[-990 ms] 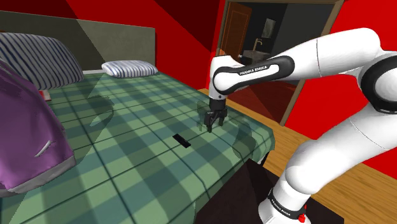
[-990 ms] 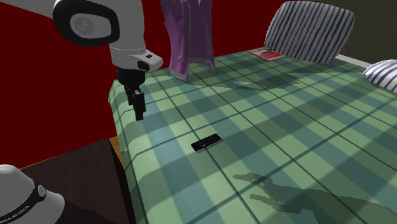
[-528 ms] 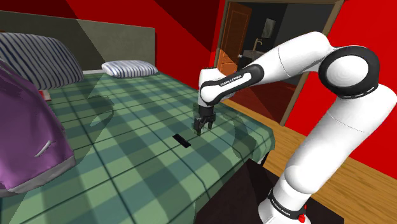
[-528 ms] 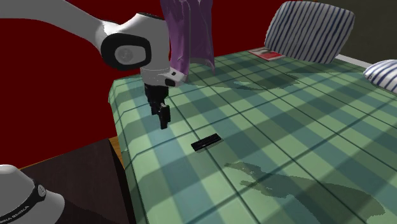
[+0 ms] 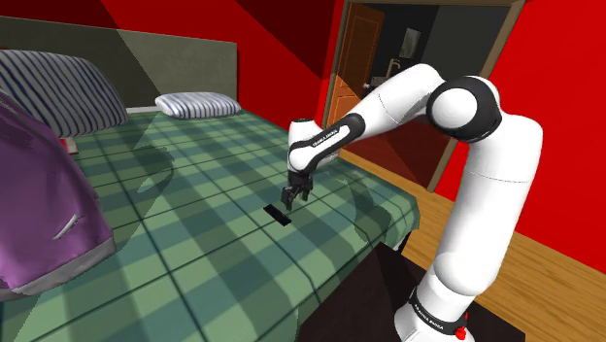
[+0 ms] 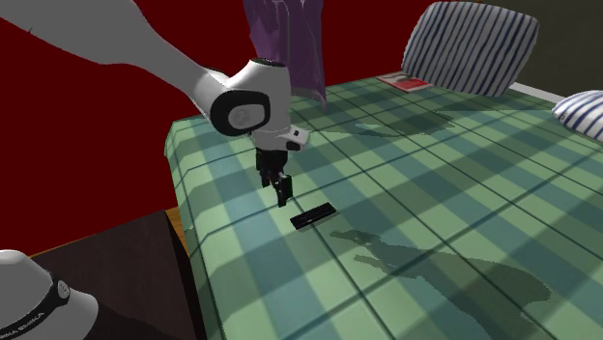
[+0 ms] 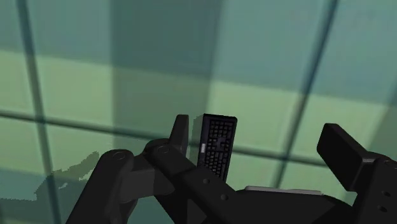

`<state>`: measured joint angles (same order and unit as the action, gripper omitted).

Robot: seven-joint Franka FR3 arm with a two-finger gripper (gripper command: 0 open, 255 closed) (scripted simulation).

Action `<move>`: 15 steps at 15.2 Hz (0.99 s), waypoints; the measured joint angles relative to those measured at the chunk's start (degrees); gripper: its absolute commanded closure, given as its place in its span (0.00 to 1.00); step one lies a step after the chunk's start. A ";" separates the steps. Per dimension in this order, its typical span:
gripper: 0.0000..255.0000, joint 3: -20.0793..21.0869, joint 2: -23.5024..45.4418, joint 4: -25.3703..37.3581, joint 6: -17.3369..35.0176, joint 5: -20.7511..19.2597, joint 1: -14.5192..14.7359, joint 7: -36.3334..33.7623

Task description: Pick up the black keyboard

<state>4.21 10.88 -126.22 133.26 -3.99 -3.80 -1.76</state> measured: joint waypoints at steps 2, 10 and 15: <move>0.00 -0.41 4.39 3.72 1.24 -0.88 -0.12 0.09; 0.00 -1.73 21.83 19.75 4.90 -3.62 0.78 -0.65; 0.00 -2.16 27.05 23.55 6.81 -4.16 0.94 -0.72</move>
<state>2.04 37.92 -102.67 140.07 -8.15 -2.86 -2.48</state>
